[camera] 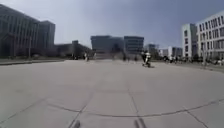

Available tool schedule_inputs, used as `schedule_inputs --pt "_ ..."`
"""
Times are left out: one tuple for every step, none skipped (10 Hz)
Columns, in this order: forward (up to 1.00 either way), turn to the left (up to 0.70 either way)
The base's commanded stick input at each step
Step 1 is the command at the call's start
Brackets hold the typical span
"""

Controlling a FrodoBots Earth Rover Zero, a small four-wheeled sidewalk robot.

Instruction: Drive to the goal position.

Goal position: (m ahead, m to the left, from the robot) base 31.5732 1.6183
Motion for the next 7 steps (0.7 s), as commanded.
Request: schedule_inputs --pt "0.7 -0.31" --pt "0.7 -0.32" --pt "0.7 -0.18" --pt "0.7 0.01" --pt "0.7 0.01" --pt "0.7 0.01" --pt "0.7 0.01"
